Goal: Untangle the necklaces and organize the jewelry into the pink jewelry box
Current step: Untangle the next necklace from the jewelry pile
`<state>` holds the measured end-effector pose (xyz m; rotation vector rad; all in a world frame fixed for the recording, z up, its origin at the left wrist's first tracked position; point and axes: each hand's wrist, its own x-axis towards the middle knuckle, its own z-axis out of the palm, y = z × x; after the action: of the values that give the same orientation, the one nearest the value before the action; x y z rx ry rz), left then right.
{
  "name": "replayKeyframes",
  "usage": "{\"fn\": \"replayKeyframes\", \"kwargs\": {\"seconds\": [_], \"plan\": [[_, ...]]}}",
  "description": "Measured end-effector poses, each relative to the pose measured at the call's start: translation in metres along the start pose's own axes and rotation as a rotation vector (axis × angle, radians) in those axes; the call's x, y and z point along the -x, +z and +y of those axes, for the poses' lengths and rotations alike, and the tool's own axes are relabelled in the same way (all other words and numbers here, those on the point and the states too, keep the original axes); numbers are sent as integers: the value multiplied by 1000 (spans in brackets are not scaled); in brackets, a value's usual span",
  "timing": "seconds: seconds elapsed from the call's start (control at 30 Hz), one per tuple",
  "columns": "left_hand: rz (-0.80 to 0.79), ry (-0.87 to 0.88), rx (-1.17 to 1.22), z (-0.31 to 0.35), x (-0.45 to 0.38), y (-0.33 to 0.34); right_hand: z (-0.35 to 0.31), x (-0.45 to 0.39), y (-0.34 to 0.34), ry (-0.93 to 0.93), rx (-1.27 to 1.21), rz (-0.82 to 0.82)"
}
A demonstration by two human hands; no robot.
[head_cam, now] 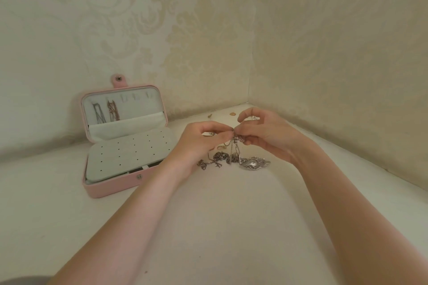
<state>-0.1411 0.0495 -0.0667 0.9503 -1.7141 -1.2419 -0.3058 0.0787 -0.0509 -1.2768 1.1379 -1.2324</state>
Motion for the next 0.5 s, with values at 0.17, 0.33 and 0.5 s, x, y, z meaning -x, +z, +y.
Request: {"fn": "replayKeyframes", "kwargs": {"seconds": [0.17,0.33,0.5], "plan": [[20,-24,-56,-2,-2,2,1,-1,1,-29,88,21],[-30,-173,153,1,-3,3,1,1,7,4,43,-94],[-32,-189,179,-2,-4,6,1,1,6,26,88,-126]]}}
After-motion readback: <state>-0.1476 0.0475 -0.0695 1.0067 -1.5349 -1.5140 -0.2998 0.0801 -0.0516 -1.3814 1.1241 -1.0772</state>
